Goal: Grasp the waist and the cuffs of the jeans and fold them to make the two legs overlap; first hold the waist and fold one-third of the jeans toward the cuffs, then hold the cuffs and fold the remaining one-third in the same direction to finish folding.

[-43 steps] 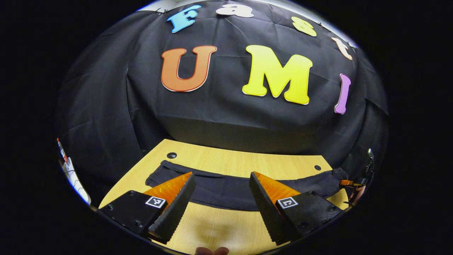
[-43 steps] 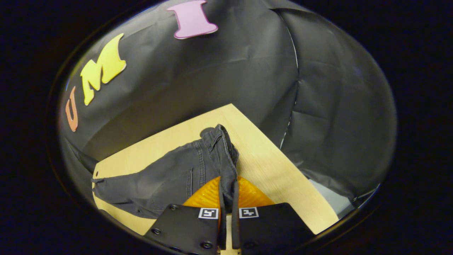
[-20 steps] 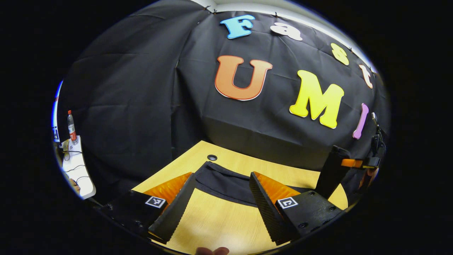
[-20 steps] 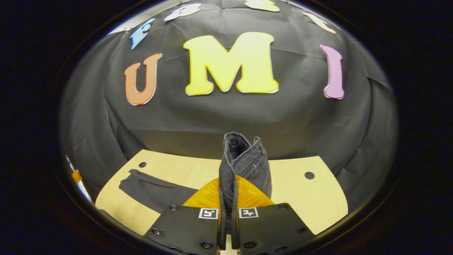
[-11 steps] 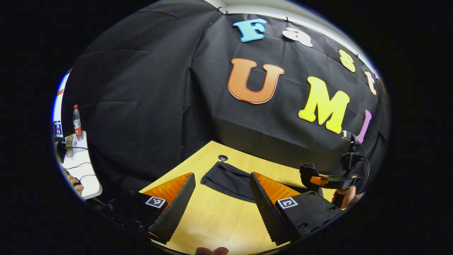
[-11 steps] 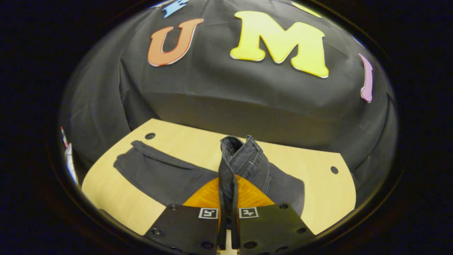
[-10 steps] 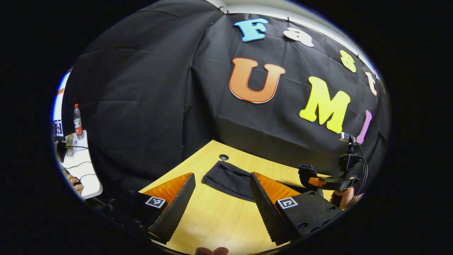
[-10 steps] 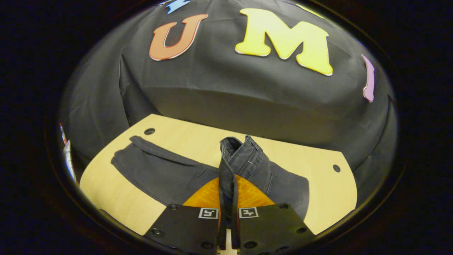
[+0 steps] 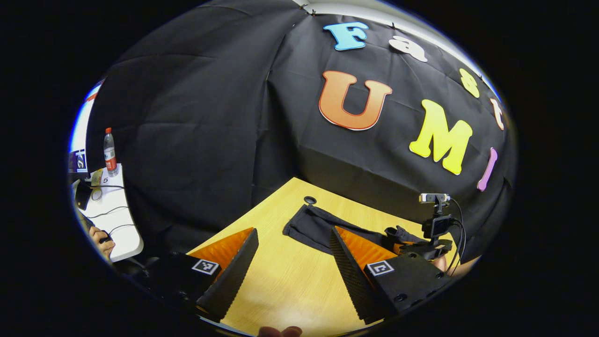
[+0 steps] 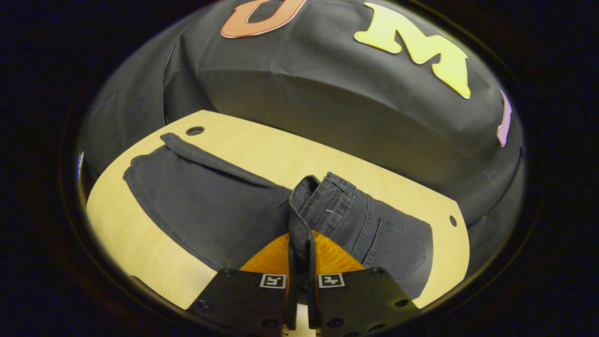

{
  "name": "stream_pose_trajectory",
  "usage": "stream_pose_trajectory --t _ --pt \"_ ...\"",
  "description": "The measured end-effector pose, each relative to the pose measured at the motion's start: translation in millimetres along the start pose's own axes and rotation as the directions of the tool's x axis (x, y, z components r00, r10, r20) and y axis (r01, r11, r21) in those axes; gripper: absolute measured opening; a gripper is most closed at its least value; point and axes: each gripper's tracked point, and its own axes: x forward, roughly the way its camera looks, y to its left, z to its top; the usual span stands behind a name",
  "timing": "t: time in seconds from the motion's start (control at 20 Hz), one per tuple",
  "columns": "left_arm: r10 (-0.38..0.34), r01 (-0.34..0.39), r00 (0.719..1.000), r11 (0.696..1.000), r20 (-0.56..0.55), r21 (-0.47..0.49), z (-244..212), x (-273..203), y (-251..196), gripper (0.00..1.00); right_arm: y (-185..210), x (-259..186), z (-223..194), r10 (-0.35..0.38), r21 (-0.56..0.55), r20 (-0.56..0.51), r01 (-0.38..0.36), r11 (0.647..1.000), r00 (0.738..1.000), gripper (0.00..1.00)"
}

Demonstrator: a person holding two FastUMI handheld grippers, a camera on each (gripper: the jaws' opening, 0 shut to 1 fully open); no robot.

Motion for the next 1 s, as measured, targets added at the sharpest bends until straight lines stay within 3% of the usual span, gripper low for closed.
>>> stream_pose_trajectory --t 0.15,0.2,0.3,0.4,0.5,0.6,0.8,1.0 --pt "-0.004 0.004 1.0 1.0 -0.008 -0.012 -0.1 0.4 1.1 0.99 12.3 0.7 -2.2 0.06 0.032 -0.001 -0.06 0.998 0.998 0.14" --pt "-0.006 0.006 1.0 1.0 -0.012 -0.014 -2.4 -0.4 1.7 0.99 20.2 -2.7 -0.8 0.097 0.047 -0.005 -0.097 0.994 0.995 0.25" --pt "-0.016 0.016 1.0 1.0 -0.017 -0.018 -4.5 -0.9 0.8 0.99 20.9 -8.3 0.8 0.126 0.034 -0.006 -0.126 0.991 0.992 0.38" --pt "-0.029 0.028 0.999 0.999 -0.019 -0.02 -5.6 2.2 -0.2 0.99 28.8 -16.9 0.9 0.16 0.047 -0.001 -0.16 0.986 0.987 0.38" --pt "-0.046 0.045 0.999 0.999 -0.019 -0.028 -4.2 6.5 -1.6 0.99 38.3 -37.8 3.6 0.229 0.107 0.018 -0.229 0.967 0.973 0.69" --pt "-0.12 0.118 0.993 0.989 -0.014 -0.086 -4.2 12.5 -10.7 0.99 33.2 -58.9 12.9 0.25 0.157 0.051 -0.255 0.954 0.967 1.0" --pt "-0.207 0.185 0.975 0.958 -0.085 -0.22 -27.1 48.3 -17.9 0.99 -5.3 -109.5 21.9 0.261 0.189 0.094 -0.275 0.943 0.961 1.0" --pt "-0.287 0.197 0.946 0.877 -0.149 -0.439 -53.8 97.2 -28.3 0.99 -70.4 -163.4 25.7 0.223 0.17 0.131 -0.244 0.955 0.966 1.0"
